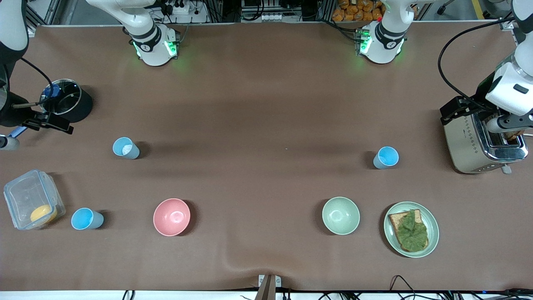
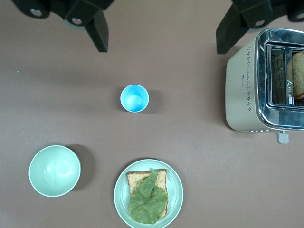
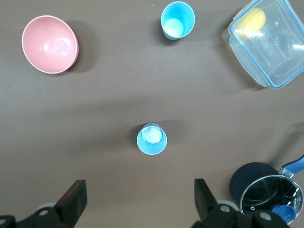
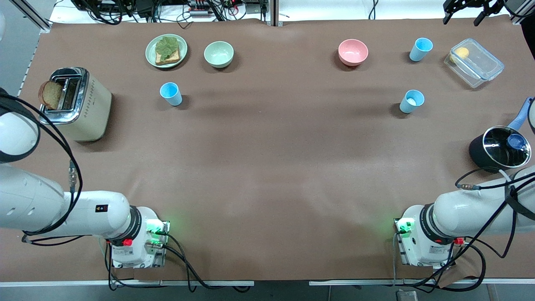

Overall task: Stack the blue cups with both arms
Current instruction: 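Reach the right gripper and the left gripper toward separate blue cups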

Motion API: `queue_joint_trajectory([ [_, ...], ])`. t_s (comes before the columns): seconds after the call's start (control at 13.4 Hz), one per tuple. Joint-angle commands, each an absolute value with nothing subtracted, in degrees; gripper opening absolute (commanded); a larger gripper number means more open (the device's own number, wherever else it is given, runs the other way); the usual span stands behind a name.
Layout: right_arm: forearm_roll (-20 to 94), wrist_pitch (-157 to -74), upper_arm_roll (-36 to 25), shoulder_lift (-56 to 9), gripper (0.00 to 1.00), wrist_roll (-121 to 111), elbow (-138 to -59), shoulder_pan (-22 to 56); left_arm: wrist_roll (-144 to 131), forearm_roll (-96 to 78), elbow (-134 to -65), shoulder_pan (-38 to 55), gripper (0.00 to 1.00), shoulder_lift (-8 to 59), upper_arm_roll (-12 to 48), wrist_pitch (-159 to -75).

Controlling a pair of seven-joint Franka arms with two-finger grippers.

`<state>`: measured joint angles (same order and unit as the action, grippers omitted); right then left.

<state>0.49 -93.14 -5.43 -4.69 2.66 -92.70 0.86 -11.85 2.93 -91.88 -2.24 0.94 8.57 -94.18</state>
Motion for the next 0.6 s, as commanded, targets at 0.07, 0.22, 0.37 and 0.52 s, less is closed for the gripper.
queue_joint_trajectory([
  [0.07,1.1,-93.1,-4.8,-4.3,1.0,3.3,-92.7,0.1,-11.6,1.7,-91.6,-2.6,1.0,0.1,8.4,-93.0],
  [0.22,1.1,-93.1,-4.8,-4.3,1.0,3.4,-92.7,0.1,-11.4,1.7,-91.1,-3.2,1.0,0.8,8.3,-93.1],
  [0.37,1.1,-93.0,-4.8,-4.2,1.0,3.5,-92.7,0.1,-8.2,0.7,-91.0,-3.2,1.0,3.9,8.7,-93.0],
  [0.52,1.1,-92.9,-4.8,-4.3,1.0,3.8,-92.7,0.1,-5.4,-0.8,-91.0,-3.2,1.0,3.9,8.8,-93.0],
])
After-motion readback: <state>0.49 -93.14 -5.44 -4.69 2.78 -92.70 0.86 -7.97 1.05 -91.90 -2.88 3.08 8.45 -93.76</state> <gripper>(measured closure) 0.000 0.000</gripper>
